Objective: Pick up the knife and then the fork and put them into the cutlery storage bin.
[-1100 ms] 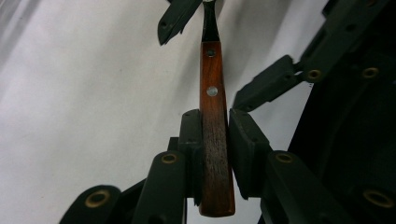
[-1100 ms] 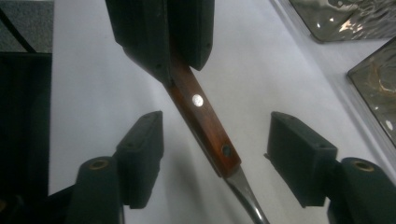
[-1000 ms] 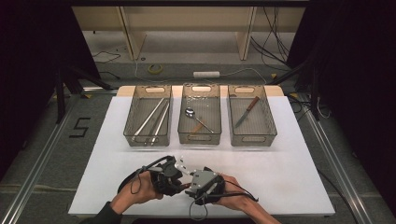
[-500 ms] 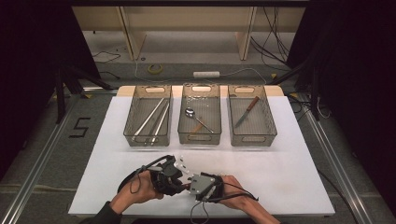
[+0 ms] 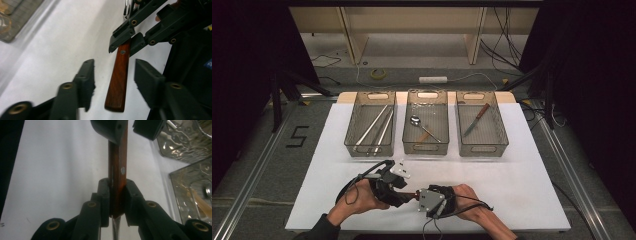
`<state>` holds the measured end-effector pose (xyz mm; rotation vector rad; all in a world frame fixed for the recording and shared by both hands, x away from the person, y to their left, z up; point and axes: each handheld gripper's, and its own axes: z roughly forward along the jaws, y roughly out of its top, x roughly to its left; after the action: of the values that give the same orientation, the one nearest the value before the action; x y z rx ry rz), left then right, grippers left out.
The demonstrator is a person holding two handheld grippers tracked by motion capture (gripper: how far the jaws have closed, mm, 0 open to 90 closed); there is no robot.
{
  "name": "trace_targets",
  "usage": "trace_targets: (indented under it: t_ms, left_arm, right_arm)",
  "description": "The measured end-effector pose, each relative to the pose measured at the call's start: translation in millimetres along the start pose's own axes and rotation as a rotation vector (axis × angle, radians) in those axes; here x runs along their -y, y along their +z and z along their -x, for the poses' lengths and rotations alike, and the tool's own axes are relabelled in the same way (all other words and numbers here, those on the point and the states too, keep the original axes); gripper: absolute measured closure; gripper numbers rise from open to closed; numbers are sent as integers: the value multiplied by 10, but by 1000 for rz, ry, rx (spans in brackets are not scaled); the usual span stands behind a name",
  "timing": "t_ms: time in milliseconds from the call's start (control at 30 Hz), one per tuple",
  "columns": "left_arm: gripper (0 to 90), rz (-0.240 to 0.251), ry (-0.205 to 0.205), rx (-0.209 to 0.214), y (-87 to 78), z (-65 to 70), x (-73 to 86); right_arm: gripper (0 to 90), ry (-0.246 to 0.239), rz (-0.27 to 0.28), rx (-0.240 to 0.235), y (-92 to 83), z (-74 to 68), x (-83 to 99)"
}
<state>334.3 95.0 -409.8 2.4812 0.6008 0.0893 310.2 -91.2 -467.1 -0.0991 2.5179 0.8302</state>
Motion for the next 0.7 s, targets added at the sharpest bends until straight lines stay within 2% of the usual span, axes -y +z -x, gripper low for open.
trace_targets:
  t_ms: [167,267,333,433,700]
  left_arm:
    - [311,96,-8,-64,-60,-30,10]
    - [264,168,-21,-97,-112,-50,22]
    - [245,224,-39,-105,-139,-66,39]
    - [212,275,-61,-108,-178,-108,76]
    - [175,378,-136,-120,-207,-215,222]
  right_arm:
    - [779,21,-13,23,-81,79,31]
    - [779,33,-20,34,-123,123,65]
    - [779,41,-21,33,-142,138,91]
    - [779,48,-28,43,-165,161,123]
    - [779,84,-22,62,-229,248,197]
